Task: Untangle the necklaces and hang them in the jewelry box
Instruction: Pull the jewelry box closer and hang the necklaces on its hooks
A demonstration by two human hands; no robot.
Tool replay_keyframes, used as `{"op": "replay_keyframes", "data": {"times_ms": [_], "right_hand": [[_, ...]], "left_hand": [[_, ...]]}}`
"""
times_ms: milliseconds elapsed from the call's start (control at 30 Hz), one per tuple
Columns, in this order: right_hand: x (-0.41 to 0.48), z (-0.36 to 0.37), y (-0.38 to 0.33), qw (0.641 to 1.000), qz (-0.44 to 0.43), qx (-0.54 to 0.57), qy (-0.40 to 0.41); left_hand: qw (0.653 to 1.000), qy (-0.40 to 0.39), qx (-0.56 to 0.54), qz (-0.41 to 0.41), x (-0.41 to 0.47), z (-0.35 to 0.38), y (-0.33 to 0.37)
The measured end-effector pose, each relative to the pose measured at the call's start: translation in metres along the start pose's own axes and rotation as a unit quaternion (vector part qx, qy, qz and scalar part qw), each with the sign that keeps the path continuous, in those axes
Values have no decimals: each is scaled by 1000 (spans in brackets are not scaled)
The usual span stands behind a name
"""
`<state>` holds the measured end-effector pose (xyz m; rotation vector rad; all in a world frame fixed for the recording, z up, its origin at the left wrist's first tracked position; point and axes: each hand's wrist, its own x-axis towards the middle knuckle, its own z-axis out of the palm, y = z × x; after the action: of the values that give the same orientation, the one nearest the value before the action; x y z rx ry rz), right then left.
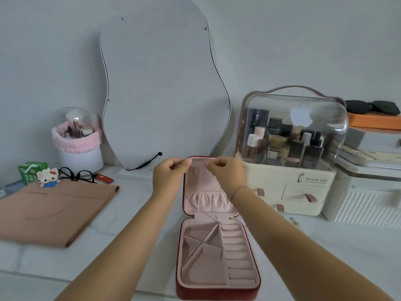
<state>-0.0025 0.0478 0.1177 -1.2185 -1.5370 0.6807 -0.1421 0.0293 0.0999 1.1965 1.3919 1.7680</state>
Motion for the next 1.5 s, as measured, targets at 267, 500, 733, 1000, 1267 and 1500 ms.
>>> {"op": "replay_keyframes", "data": {"times_ms": [267,500,733,1000,1267,1500], "right_hand": [[-1,30,19,992,27,-32,118],[-2,39,19,983,27,-96,154],[-8,41,26,979,34,-144,141],[-35,18,34,995,46,-53,-64],[-68,7,23,949,179,113,-234],[-84,-10,19,937,180,214,-209]], "left_hand": [[991,130,10,-4,2,25,-19],[983,173,56,8,2,34,-22],[982,167,85,-19,-13,33,-30],[996,47,63,-34,-52,5,-36],[997,-6,-40,-60,-106,-8,-29],[997,-12,77,-12,-95,-17,-31]]}}
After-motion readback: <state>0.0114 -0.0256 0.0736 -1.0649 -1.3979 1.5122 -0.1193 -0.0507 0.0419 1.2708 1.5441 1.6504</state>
